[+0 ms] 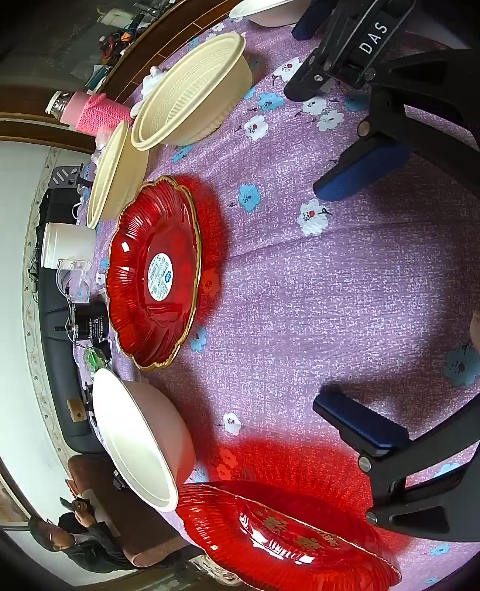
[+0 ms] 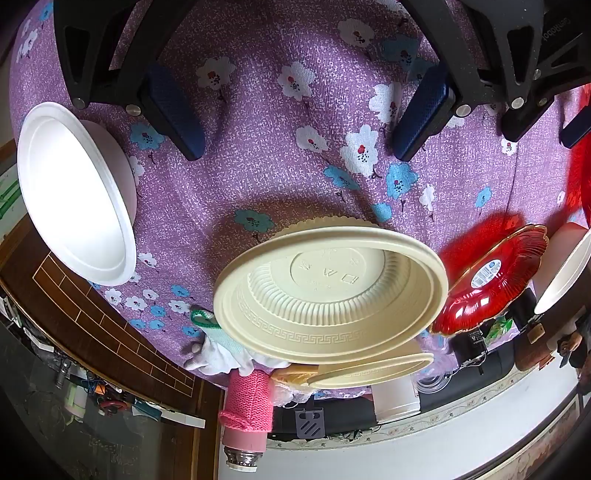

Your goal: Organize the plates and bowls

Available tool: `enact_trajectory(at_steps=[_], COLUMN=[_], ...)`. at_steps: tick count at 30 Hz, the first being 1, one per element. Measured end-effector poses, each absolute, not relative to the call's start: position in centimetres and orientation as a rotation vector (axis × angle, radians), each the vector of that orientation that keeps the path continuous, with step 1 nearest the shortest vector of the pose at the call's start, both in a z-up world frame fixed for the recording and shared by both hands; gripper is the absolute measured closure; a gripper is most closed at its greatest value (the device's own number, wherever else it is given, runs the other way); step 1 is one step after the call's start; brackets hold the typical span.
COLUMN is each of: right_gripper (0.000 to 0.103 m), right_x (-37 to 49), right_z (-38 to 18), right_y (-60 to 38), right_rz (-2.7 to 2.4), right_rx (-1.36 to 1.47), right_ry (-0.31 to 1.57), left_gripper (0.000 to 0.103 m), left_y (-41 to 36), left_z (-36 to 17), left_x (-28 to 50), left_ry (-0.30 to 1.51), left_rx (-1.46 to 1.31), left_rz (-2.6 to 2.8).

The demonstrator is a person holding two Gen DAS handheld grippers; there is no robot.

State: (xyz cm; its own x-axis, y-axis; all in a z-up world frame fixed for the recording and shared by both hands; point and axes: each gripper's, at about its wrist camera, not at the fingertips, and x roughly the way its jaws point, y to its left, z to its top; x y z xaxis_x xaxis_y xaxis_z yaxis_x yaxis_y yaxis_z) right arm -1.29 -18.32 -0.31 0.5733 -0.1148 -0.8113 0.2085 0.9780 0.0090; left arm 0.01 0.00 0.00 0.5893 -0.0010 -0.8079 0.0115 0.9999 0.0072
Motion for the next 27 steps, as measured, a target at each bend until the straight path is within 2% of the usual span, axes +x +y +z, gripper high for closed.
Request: enact_trajectory(at_steps=[18, 22, 27], right_gripper=[0.001, 0.001, 0.001], right_x=[-2.1, -1.9, -2.3], right_z=[-0.1, -0.1, -0.1], right_y=[-17.9, -18.2, -18.2], right_rz=[-0.133, -0.093, -0.083], right_rx=[0.079, 0.064, 0.059], right_ry=[0.945, 0.948, 0.947], left_gripper=[0.0, 0.0, 0.005], left_y=[-0.3, -0.6, -0.9], left_z=[0.1, 0.3, 2.4], left_x=[-1.8, -2.9, -6.5], left_ry=[0.982, 1.035, 1.022], left_rx=[-0.006, 0.001, -0.049], left_rz=[0.039, 0.01, -0.156])
